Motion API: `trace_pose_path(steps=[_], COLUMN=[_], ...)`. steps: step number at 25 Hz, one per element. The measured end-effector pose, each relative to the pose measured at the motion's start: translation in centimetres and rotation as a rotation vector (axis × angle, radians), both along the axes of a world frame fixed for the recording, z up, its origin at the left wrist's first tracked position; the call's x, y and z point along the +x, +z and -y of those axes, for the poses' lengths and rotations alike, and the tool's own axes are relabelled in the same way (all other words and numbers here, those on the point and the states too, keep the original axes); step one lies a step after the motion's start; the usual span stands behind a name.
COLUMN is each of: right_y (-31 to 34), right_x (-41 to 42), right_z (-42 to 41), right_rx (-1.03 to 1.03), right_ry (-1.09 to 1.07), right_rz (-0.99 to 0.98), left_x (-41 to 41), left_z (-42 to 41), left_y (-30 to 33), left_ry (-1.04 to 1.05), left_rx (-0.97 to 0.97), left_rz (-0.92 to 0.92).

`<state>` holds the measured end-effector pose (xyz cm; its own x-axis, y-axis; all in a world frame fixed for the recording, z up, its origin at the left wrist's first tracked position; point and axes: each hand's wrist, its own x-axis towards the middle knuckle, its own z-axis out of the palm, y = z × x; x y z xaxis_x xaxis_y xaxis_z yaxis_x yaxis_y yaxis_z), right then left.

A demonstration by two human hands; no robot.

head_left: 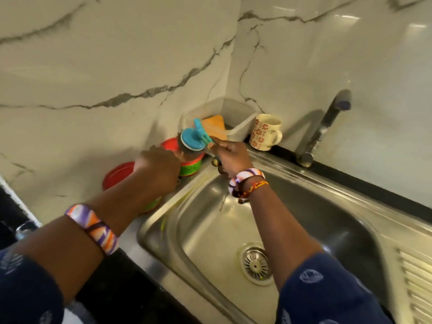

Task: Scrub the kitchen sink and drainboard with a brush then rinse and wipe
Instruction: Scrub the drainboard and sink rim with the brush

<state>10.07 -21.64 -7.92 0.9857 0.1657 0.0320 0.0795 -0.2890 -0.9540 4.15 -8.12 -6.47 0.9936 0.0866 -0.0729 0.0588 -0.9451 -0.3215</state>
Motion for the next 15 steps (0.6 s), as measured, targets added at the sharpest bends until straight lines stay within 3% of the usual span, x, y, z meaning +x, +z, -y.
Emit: trace_pose_path(steps=[5, 9, 12, 15], right_y=[3.3, 2.9, 2.0, 1.1], right_x=[-9.4, -17.2, -24.3, -31.9], right_z=[15.7, 30.4, 40.7, 48.6], right_rx=[-0.067, -0.164, -0.321, -0.565], right_ry=[-0.105, -0.401, -0.644, -0.847], right_rz=[-0.064, -0.082, -0.134, -0.189], left_x=[-2.6, -5.9, -9.0, -10.5], left_z=[12.6, 27.2, 36.9, 43.7], left_y=[2.2, 2.2, 1.0, -1.3], left_ry=[-0.281, -0.583, -0.812, -0.911], left_rx=[-0.061, -0.185, -0.204, -0.188], left_rz=[-0.081, -0.191, -0.328, -0.47])
